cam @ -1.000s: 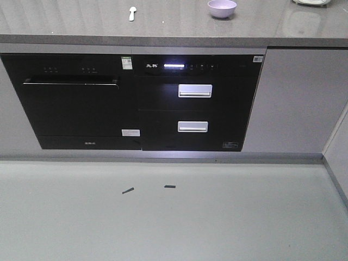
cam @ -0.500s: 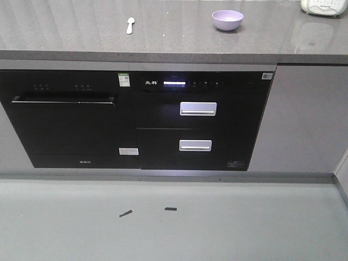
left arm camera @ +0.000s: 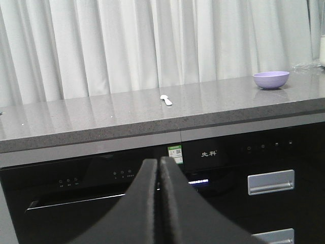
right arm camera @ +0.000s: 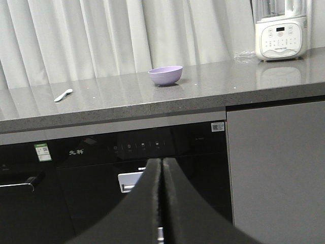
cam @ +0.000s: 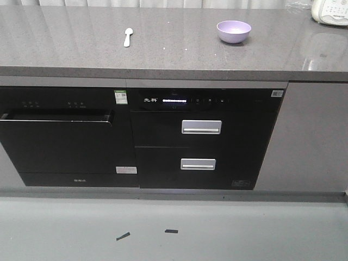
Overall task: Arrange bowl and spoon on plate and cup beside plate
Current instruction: 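Drive the base toward the counter holding the green spoon and lilac bowl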
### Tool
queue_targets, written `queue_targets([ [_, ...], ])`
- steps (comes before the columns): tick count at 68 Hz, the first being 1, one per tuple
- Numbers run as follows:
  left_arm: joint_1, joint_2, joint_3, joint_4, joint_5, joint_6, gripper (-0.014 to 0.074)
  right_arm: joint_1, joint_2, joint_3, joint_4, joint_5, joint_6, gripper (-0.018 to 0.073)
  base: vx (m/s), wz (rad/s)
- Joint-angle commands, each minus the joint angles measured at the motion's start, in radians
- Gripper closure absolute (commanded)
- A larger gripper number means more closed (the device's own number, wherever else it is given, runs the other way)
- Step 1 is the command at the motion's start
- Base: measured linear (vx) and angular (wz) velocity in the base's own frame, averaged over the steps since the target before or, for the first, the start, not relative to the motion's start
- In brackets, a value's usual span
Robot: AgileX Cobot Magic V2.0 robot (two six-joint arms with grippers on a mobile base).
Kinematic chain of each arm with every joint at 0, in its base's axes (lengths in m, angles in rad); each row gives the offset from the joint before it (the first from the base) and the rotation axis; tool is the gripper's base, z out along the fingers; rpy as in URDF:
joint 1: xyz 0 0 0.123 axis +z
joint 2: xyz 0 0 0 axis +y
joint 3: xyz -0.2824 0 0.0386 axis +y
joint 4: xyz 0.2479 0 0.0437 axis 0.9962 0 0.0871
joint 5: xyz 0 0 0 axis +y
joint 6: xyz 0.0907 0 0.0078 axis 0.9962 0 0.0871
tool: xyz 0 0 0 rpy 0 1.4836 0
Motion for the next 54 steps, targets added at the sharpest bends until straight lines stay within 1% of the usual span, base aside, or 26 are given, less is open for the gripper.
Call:
queue_targets([
  [1, 0.002, -0.014, -0.008, -0.002, -0.070, -0.007, 0.0603, -0.003, -0.010, 0.003, -0.008, -0.070, -0.002, 0.0570, 0.25, 0.00],
  [54, 0.002, -0.014, -0.008, -0.002, -0.070, -0.007, 0.0603, -0.003, -0.010, 0.003, -0.008, -0.070, -0.002, 0.0570, 0.23, 0.00],
])
